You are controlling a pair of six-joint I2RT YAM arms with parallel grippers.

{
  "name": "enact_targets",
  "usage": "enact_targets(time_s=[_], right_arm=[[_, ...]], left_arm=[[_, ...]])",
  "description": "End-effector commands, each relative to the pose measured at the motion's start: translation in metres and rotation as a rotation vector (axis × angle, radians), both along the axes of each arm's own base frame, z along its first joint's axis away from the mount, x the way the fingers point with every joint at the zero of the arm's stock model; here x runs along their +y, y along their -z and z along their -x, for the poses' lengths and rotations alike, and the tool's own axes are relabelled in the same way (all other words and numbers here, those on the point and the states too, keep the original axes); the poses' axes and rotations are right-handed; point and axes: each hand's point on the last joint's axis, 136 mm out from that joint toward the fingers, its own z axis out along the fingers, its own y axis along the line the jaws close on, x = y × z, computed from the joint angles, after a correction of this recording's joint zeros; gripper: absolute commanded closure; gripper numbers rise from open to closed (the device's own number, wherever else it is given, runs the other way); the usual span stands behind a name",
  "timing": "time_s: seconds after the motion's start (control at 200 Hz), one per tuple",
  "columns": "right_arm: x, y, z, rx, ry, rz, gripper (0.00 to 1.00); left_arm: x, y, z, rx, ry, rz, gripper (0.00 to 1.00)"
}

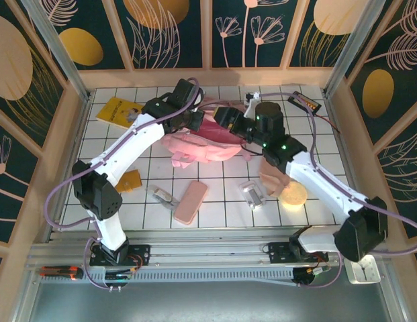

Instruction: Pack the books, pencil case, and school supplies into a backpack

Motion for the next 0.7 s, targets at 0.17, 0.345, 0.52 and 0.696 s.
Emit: enact_targets(time_s=[0.17,0.345,0.52,0.696], right_arm=[[0.008,0.104,0.021,0.033,-0.013,0.242,0.52],[0.016,0.148,0.015,0.048,-0.073,0.463,0.49],[0.004,0.209,0.015,0.152,-0.083,0.615,0.49],[-0.010,0.258,0.025,0.257,-0.095,0.696,0.50]], left_arm=[[-0.002,-0.087,-0.021,-0.062,-0.100,0.366,1.00],[-0.013,-0.114,-0.018,-0.068,-0.078,0.477,1.00],[-0.006,-0.144,-0.021,-0.100,-0.094,0.551,1.00],[0.013,-0.163,-0.026,-0.137,-0.127,0.583,1.00]])
